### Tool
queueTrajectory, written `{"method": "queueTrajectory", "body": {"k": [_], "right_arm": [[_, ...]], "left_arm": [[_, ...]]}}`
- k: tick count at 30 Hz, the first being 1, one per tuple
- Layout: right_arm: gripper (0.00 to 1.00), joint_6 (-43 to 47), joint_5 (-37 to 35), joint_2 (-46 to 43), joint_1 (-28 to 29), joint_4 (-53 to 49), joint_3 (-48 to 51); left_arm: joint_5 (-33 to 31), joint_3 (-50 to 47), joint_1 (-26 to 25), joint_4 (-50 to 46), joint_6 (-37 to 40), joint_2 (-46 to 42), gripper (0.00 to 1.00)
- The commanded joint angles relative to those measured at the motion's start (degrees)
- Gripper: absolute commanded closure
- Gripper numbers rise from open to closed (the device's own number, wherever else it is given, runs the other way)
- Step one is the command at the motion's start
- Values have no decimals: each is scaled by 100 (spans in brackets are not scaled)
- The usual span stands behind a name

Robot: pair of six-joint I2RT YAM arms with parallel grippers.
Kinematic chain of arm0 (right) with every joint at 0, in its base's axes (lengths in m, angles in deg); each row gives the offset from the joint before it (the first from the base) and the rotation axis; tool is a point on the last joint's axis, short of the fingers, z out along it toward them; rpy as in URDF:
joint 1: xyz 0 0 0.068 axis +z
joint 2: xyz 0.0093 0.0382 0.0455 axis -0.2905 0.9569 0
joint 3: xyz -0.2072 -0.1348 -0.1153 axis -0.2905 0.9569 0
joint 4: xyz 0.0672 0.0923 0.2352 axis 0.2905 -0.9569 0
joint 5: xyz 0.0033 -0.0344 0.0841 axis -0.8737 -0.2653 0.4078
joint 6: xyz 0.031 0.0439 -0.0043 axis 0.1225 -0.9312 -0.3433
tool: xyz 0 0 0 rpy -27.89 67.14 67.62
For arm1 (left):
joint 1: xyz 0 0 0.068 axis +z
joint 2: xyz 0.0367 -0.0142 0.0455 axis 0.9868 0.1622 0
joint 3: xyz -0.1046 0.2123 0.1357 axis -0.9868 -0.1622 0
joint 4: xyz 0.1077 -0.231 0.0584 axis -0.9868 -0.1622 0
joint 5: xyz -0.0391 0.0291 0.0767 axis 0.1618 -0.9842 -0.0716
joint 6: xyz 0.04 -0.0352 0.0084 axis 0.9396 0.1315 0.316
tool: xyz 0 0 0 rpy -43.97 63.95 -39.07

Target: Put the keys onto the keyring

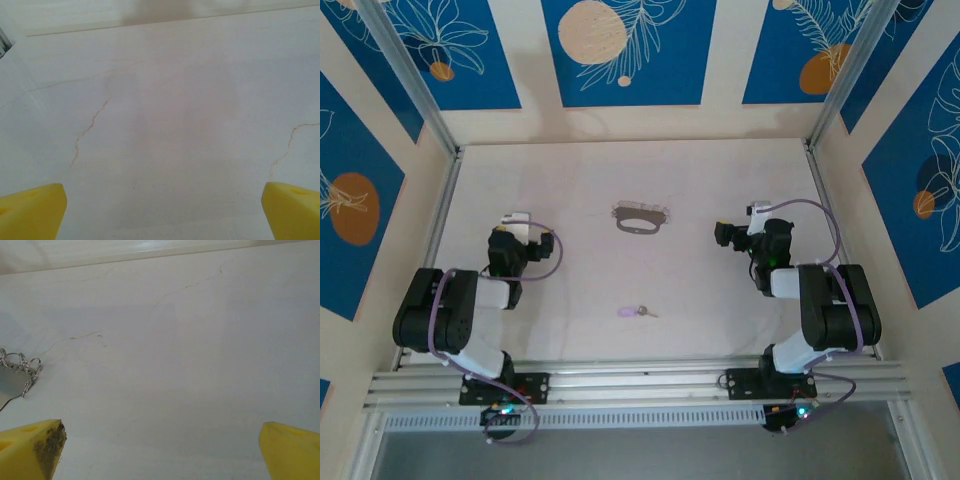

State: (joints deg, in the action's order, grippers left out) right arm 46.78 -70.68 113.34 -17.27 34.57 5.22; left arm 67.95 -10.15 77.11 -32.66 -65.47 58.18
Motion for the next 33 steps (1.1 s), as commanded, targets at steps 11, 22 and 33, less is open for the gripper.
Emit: {"method": "queueTrajectory", "body": {"k": [11,22,33], "right_arm": [[1,88,-5,-8,5,39,-16],[1,79,4,-21,-5,42,-7],[1,63,56,-23,-31,53,7]], "left_arm": [[232,146,30,-133,83,11,0],[234,212,23,-234,101,24,0],[321,198,12,-239,128,4,0]]}}
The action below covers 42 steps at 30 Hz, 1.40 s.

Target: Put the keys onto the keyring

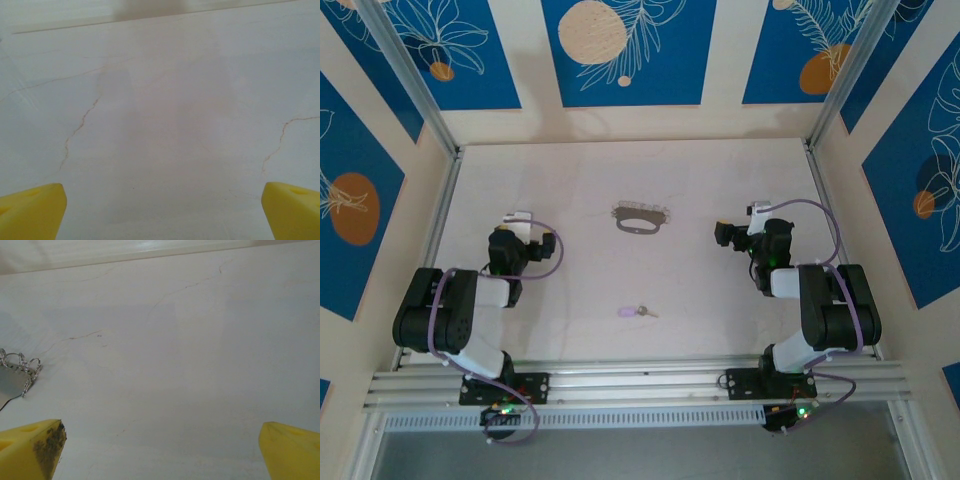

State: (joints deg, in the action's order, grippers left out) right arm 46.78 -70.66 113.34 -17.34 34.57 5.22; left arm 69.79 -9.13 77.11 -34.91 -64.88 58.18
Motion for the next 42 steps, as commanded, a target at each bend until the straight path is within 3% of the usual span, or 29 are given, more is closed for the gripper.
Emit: {"method": "queueTrajectory", "body": {"k": [1,12,18,21,26,30,35,42], "right_arm": [[1,70,55,-29,-25,81,17],[1,25,-104,-1114,76,-1807,-580],[1,-1798,-234,-1589,-152,-3619,-1514],[1,-2161,114,-1596,-137,-3907,-1708],[0,-2138,625,-1468,331,-4357,-1970],[13,-2120,1026,-1318,864,-4936,-2258],[16,-2494,619,-1109,1535,-5464,-2486],[25,-2970,366,-265,1943,-5721,-2969]], "left_arm": [[154,81,13,9,77,-5,0],[23,952,-13,-2439,-249,-1351,3],[236,1470,-157,-3199,-1221,-1804,6],[430,1704,-297,-3485,-1800,-1946,6],[598,2139,-837,-4148,-2352,-1975,6],[839,2142,-1385,-4250,-2604,-1967,6],[898,1939,-1926,-4113,-2852,-1826,6],[1763,2700,-2040,-4560,-3102,-802,8]]}}
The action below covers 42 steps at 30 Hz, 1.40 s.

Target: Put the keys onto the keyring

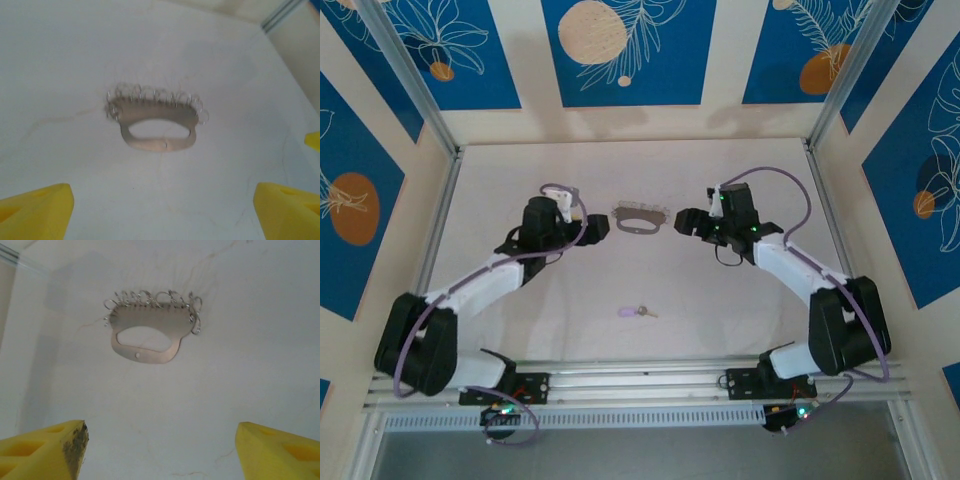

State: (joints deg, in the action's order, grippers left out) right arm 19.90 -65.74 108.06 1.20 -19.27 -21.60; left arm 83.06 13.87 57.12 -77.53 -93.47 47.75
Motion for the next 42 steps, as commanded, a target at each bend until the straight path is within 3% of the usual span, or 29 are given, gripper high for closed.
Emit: {"method": "queueTrajectory", "body": {"k": [1,5,7,11,17,24,34,42], "right_arm": [[26,-293,-187,407,139,-399,-387],[29,-183,-305,931,256,-533,-772],[35,-86,-344,1271,258,-662,-1041],[42,227,-340,1787,239,-707,-1426],[43,340,-94,2378,58,-608,-1883],[43,225,182,3026,-128,-369,-2408],[43,133,523,3676,-86,-167,-2939],[45,133,750,3686,34,-76,-2828]], "left_arm": [[453,528,-44,-403,-310,355,8],[219,908,-44,-878,-568,611,6],[-46,963,-44,-993,-826,623,0],[-176,912,-44,-962,-735,491,0],[130,657,-84,-412,-331,130,0],[-138,754,-270,-573,-2,57,0],[-248,546,-343,-403,-80,121,0],[-160,473,-361,-228,-192,191,1]]}}
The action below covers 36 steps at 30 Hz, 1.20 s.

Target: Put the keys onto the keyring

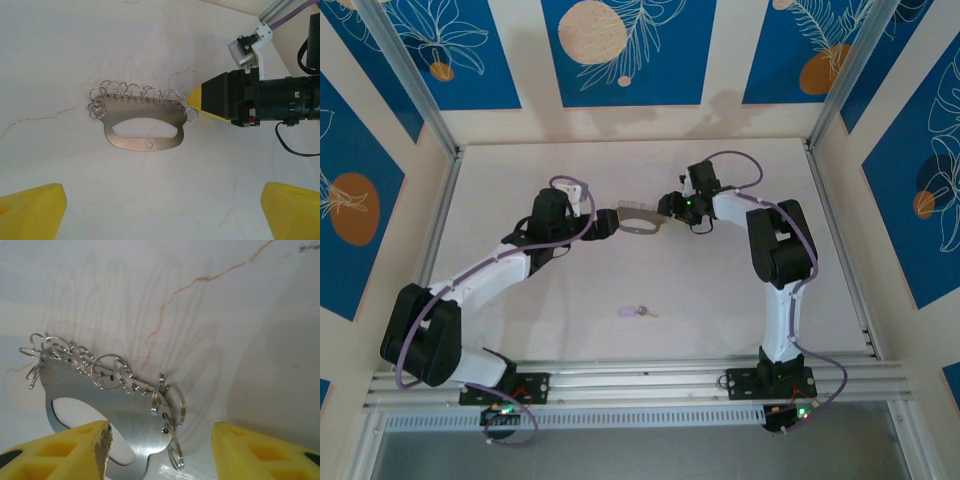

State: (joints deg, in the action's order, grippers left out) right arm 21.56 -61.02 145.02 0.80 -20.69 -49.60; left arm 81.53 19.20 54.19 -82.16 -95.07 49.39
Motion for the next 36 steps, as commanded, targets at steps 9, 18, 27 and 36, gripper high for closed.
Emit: {"method": "queueTrajectory", "body": {"k": [9,18,27,36], "right_arm": [[48,39,526,-156,333,32,109],[50,85,377,-1063,546,45,919],[59,631,-770,-1329,510,-748,762],[68,1314,-1100,-629,618,-1130,54]], "left_arm": [[46,-52,-84,335,-128,90,1],[113,14,-85,344,-169,93,1],[231,202,-112,232,-188,208,0],[344,526,-112,-87,-50,377,1]]}}
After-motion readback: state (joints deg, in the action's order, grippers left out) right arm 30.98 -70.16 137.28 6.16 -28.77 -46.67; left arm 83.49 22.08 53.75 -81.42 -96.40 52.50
